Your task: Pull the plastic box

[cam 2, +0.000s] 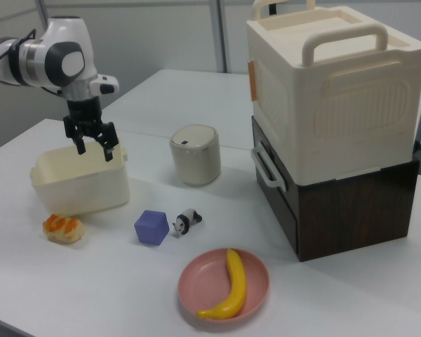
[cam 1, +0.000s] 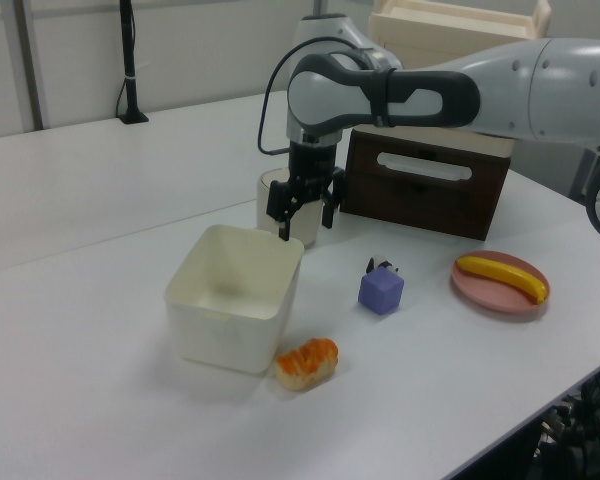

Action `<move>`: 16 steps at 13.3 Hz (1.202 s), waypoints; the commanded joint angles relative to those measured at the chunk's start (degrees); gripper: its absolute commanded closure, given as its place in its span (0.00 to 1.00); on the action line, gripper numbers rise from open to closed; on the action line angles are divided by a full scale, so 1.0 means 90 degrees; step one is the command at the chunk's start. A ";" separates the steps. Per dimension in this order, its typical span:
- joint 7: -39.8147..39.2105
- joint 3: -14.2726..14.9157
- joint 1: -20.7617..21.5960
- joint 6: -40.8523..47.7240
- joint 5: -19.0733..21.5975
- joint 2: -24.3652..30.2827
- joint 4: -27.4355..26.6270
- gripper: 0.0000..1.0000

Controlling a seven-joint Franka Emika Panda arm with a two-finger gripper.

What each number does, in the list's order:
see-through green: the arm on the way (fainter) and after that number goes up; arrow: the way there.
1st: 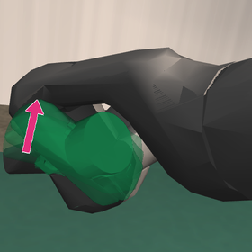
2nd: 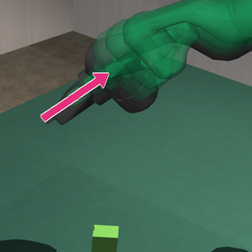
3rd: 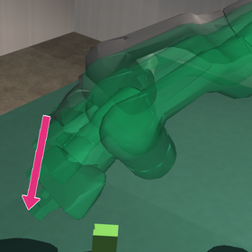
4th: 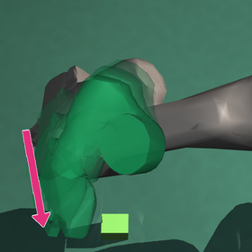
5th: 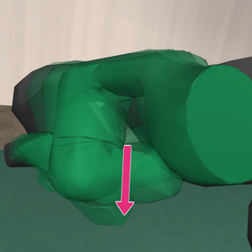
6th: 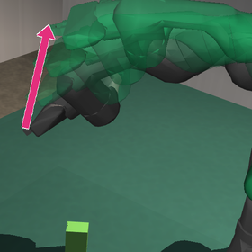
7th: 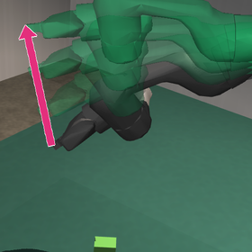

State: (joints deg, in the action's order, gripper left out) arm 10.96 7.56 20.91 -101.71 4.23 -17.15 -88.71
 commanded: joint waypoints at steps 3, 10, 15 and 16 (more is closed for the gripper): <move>-0.0344 0.0058 0.0703 -0.0475 0.0184 -0.0116 -0.0621 0.00; -0.2660 0.0058 0.0861 -0.1190 -0.0079 -0.0272 -0.0494 0.00; -0.3901 0.0068 0.0831 -0.1267 -0.0313 -0.0320 -0.0280 0.00; -0.3893 0.0068 0.0860 -0.1442 -0.0420 -0.0399 -0.0280 0.00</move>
State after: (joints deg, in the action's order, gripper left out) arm -21.21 7.76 27.92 -111.67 2.83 -20.01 -91.66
